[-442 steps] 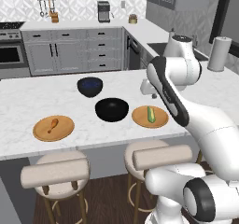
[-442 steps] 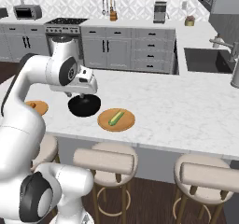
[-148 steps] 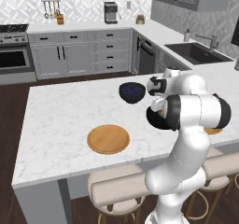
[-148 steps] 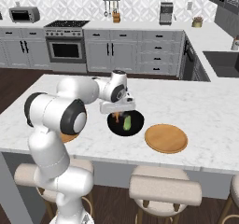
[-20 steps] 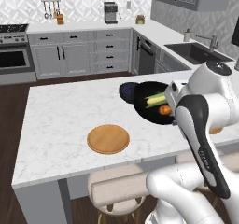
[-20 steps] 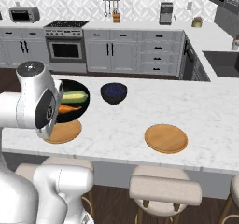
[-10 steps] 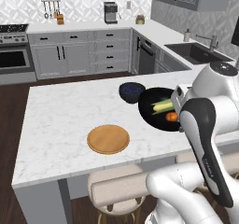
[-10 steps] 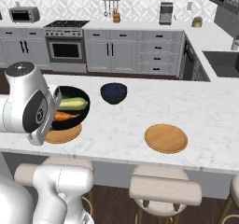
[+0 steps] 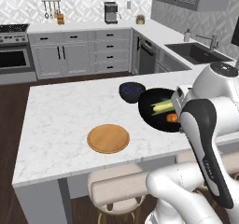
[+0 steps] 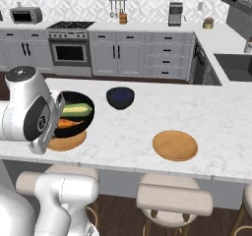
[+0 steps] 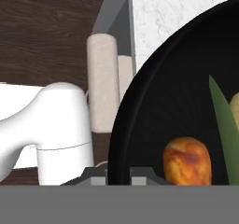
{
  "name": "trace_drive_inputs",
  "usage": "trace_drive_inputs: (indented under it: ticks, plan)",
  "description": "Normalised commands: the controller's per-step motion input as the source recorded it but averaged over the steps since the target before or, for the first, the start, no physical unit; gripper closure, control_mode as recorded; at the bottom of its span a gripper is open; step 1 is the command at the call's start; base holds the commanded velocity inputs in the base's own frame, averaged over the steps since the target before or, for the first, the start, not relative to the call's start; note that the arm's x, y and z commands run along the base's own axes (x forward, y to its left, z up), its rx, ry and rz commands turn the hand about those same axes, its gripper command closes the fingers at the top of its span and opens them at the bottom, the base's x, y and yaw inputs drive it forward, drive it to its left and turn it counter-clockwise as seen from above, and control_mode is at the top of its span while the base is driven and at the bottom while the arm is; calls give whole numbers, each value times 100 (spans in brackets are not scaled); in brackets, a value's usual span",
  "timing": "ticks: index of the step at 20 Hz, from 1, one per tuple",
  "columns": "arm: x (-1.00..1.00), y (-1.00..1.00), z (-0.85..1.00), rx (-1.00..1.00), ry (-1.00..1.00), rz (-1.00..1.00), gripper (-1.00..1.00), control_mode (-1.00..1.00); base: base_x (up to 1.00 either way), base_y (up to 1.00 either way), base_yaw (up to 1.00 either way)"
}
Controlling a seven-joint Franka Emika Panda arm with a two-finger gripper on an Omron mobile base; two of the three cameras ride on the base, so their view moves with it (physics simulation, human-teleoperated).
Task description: Pick the chicken drumstick and corn from their plates and place them in the bowl. Then put the bowl in the fridge.
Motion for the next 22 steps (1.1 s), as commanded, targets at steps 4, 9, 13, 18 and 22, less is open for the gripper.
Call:
trace_drive_inputs:
  ticks: [4,9,13,18,22]
  plan:
    - [0,0,0,0,0,0,100,100,-53,24,6]
    - [0,0,0,0,0,0,100,100,-33,86,10]
    - [0,0,0,0,0,0,100,100,-8,100,6]
    - [0,0,0,0,0,0,100,100,0,100,7]
    - [0,0,0,0,0,0,100,100,0,100,9]
